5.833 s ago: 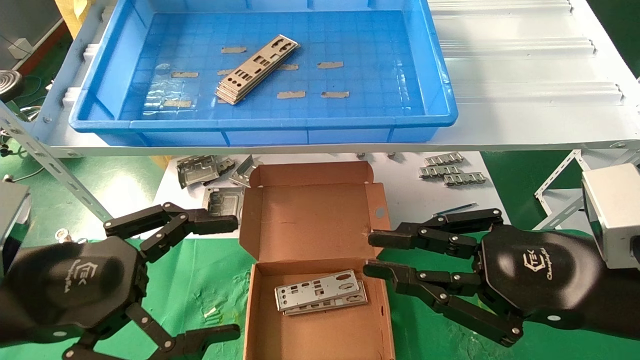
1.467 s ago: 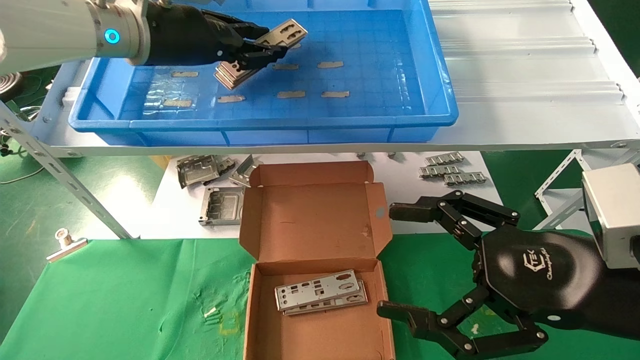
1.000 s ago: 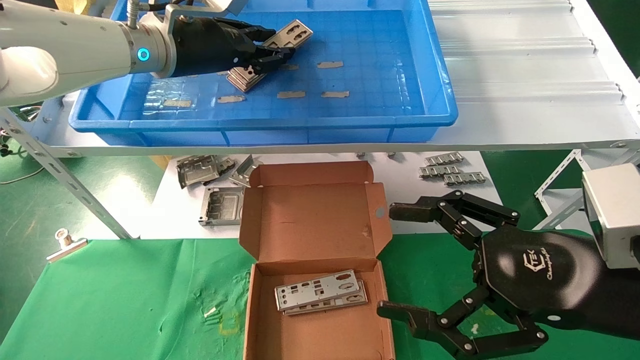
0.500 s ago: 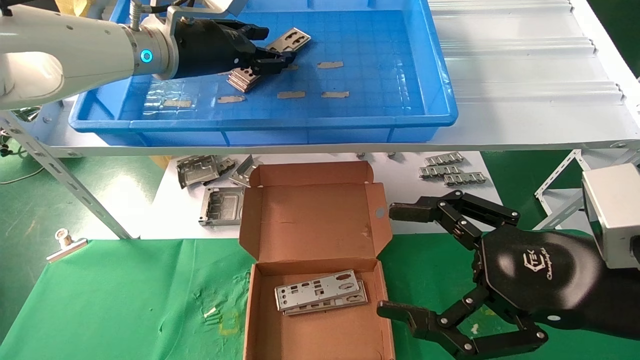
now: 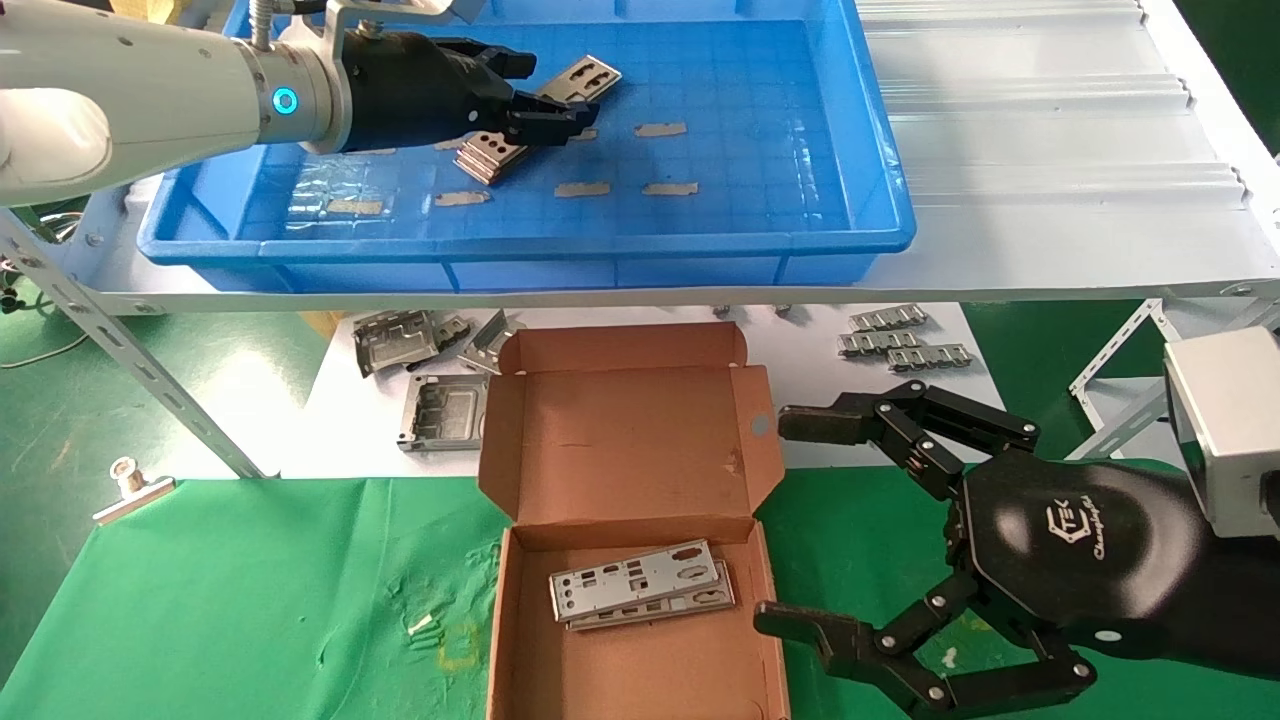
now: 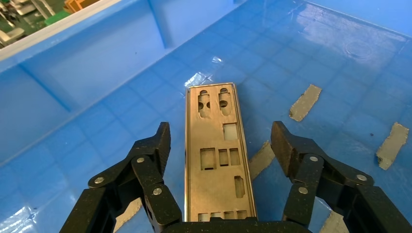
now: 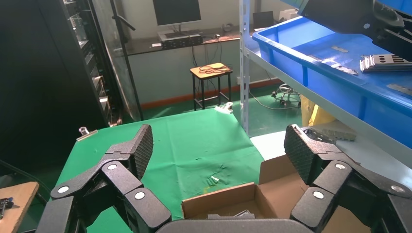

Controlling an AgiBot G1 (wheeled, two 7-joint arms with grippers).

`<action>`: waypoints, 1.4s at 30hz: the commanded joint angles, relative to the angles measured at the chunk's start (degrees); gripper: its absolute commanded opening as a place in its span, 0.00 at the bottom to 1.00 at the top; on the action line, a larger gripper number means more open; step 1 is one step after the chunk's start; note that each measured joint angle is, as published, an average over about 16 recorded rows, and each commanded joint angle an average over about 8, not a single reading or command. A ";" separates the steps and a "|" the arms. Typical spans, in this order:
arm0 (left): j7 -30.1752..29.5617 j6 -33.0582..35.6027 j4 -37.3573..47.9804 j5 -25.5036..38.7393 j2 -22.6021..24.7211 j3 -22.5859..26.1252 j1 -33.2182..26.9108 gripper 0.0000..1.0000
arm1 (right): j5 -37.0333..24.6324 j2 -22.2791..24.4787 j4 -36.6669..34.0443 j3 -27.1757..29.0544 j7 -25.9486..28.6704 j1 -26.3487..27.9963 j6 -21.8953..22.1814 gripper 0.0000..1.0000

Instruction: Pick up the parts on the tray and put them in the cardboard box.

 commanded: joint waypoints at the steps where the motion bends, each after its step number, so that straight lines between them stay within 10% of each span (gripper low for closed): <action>1: -0.50 0.24 0.13 -0.15 -0.02 0.17 -0.11 0.00 | 0.00 0.00 0.00 0.00 0.00 0.00 0.00 1.00; 42: 1.49 8.91 0.46 -3.45 -3.28 1.42 -5.79 0.00 | 0.00 0.00 0.00 0.00 0.00 0.00 0.00 1.00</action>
